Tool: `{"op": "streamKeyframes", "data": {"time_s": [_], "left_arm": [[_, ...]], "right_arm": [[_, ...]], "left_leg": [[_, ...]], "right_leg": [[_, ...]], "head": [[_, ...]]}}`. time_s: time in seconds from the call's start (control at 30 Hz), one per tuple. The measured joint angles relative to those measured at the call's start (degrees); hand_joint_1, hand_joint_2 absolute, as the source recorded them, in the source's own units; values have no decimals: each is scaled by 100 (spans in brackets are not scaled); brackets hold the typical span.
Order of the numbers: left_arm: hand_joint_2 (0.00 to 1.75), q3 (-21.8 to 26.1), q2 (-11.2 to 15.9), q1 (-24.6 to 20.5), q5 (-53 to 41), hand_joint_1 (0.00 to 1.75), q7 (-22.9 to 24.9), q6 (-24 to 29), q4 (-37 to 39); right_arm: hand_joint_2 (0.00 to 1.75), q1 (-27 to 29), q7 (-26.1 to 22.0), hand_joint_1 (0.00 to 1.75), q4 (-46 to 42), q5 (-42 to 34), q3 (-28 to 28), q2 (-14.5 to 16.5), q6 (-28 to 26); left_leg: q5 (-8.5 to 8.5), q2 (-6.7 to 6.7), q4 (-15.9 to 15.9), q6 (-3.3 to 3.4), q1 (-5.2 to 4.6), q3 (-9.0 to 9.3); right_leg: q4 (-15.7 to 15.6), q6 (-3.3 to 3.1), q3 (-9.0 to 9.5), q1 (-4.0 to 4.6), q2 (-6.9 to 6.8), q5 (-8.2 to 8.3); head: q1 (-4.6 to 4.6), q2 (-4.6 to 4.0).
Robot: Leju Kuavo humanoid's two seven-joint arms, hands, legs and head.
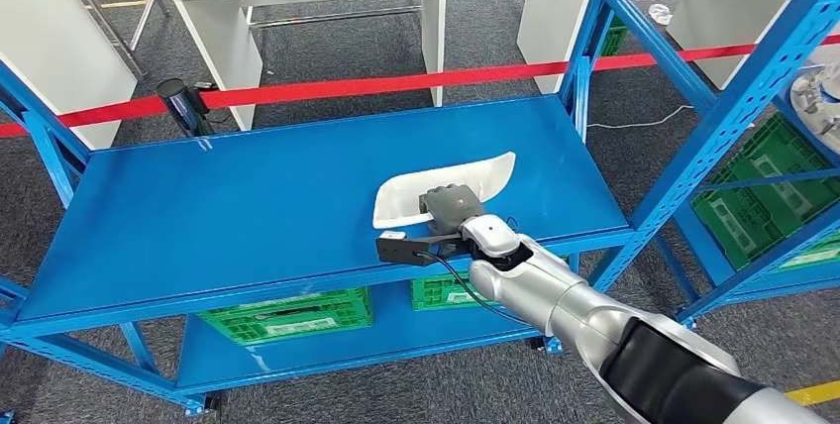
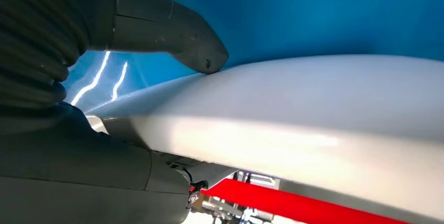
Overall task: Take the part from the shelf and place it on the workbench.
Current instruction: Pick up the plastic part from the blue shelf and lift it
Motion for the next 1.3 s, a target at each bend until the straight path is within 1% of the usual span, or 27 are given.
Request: {"op": "streamKeyframes", "data": {"time_s": [0.07,0.2,0.4,0.53,0.57,0.63,0.73,0.8,0.87,1.03,1.1,1.2,1.3], "left_arm": [[0,0,0,-1,0,0,-1,-3,-1],[175,7,0,1,53,0,-78,-39,-1],[175,104,0,2,199,0,-254,-114,-1],[175,150,0,3,226,0,-278,-45,-1],[175,166,0,6,240,0,-275,-26,-1],[175,186,0,20,237,0,-236,-7,1],[175,191,0,63,195,0,-169,6,1],[175,206,-2,73,192,0,-169,36,1],[175,242,-5,74,204,0,-199,63,1],[175,322,-13,92,250,0,-317,106,3],[175,352,-24,99,244,0,-313,122,3],[175,396,-44,109,226,0,-273,134,3],[175,422,-49,111,185,0,-180,138,3]], "right_arm": [[175,-22,-12,175,43,1,-1,21,-11],[175,-80,-23,175,123,16,-3,83,-9],[175,-118,-72,175,201,28,-7,120,-8],[175,-116,-114,175,229,20,-39,126,-100],[175,-110,-138,175,229,2,-52,126,-192],[175,-70,-272,175,170,-108,-126,128,-558],[175,0,-574,175,-189,-388,-339,128,-1067],[175,53,-902,175,-668,-650,-488,110,-1297],[175,110,-1229,175,-1327,-920,-641,69,-1492],[175,409,-1769,175,-3260,-1466,-1169,-169,-1958],[175,667,-2152,175,-3963,-1701,-1430,-276,-2267],[175,1230,-2926,175,-4990,-2113,-1834,-372,-2733],[175,1697,-3354,175,-5721,-2377,-2065,-408,-2809]], "left_leg": [[0,0,0,0,0,3],[0,-1,0,0,0,8],[0,-3,0,0,0,19],[-1,-3,1,1,-1,20],[-1,-3,1,1,-1,20],[-1,-3,1,1,-1,19],[-1,0,1,1,-1,19],[-1,2,1,0,-1,22],[-1,1,1,0,-1,41],[-1,-15,1,-1,-1,64],[-4,-16,1,2,-1,65],[-27,-14,5,19,-4,44],[-59,1,22,52,-15,30]], "right_leg": [[0,1,2,0,0,0],[0,2,11,1,-4,-2],[-2,4,25,0,-9,-3],[-4,4,27,0,-9,-3],[-4,4,28,-1,-9,-3],[-4,4,27,-1,-9,-2],[-4,4,24,-2,1,-2],[-4,4,21,-1,4,-2],[-4,3,17,0,3,-2],[-5,7,20,5,-11,-7],[-8,12,25,4,-12,-10],[-13,26,36,-3,-13,-19],[-17,44,44,-19,0,-29]], "head": [[0,0],[0,0],[0,0],[0,0],[0,0],[0,0],[0,0],[0,-1],[0,-1],[1,0],[1,-1],[2,-1],[0,-1]]}}
